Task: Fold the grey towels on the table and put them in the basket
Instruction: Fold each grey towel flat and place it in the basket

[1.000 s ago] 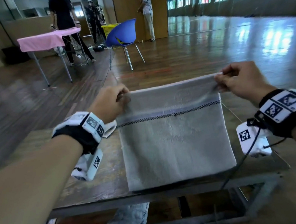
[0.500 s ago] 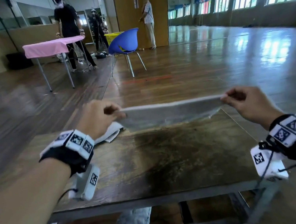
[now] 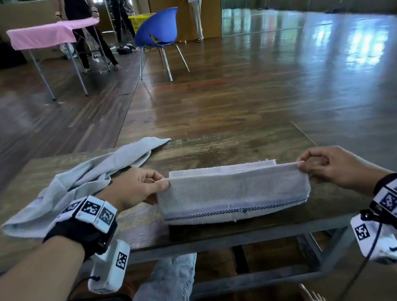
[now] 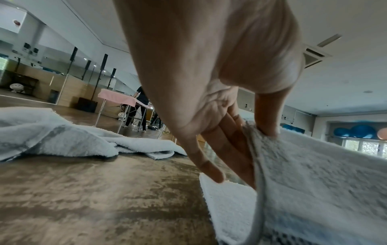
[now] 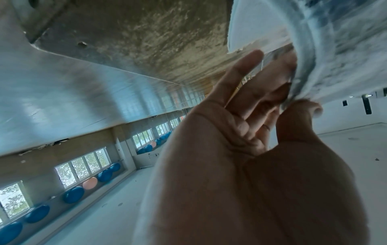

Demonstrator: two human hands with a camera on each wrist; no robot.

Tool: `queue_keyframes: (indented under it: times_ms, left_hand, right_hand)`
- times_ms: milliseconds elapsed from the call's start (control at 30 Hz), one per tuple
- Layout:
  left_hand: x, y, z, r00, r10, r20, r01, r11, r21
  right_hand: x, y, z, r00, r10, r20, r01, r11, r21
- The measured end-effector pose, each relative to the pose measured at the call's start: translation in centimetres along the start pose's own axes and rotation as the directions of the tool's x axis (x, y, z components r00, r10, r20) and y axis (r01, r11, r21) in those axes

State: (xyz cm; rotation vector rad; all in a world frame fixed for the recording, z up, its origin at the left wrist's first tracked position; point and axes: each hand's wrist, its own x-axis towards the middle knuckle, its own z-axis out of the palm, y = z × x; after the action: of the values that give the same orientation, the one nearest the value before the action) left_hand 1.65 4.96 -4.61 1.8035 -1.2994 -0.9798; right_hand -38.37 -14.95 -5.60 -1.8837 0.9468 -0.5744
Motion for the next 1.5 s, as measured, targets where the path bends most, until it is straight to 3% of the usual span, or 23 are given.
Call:
queue_keyframes:
  times_ms: [167, 400, 633, 800, 1067, 1200, 1367, 1500]
  left_hand:
    - [0.3, -1.2, 0.1, 0.983, -0.147, 0.107, 0.149, 0.989, -0.004]
    - [4.2, -1.4, 0.6, 0.984, -0.062, -0.167, 0.091, 0.981, 0.173]
    - [9.5, -0.9, 1.5, 0.928, 0.008, -0.373, 0.148, 0.910, 0.388]
    - [11.1, -2.3, 2.2, 0.935, -0.012, -0.354, 0.195, 0.851, 0.487]
    - [11.1, -2.8, 2.4, 0.974, 0.003, -0.227, 0.131, 0.810, 0.572]
    - [10.7, -1.9, 1.9, 0.975, -0.034, -0.218, 0.158, 0.799, 0.581]
    - [9.9, 0.6, 0.5, 0.957, 0.067, -0.284, 0.113, 0.813, 0.571]
    - [8.6, 3.2, -1.3, 0.870, 0.251, -0.424, 0.035, 0.827, 0.561]
  right_hand:
    - [0.6, 0.3, 0.1, 0.979, 0.128, 0.159, -0.113, 0.988, -0.103]
    - [5.0, 1.3, 1.2, 0.991, 0.115, -0.064, -0.125, 0.975, -0.183]
    - [9.8, 1.9, 2.5, 0.980, 0.030, -0.196, -0.128, 0.850, -0.511]
    - [11.0, 2.7, 4.1, 0.982, 0.069, -0.174, -0.157, 0.815, -0.558]
    - [11.2, 3.4, 5.6, 0.978, 0.149, -0.146, -0.208, 0.737, -0.644]
    - [11.0, 2.3, 5.2, 0.964, 0.188, -0.190, -0.265, 0.756, -0.599]
    - [10.4, -1.2, 3.9, 0.976, 0.063, -0.211, -0.181, 0.776, -0.605]
    - [9.2, -4.8, 2.7, 0.923, -0.121, -0.366, -0.099, 0.844, -0.527]
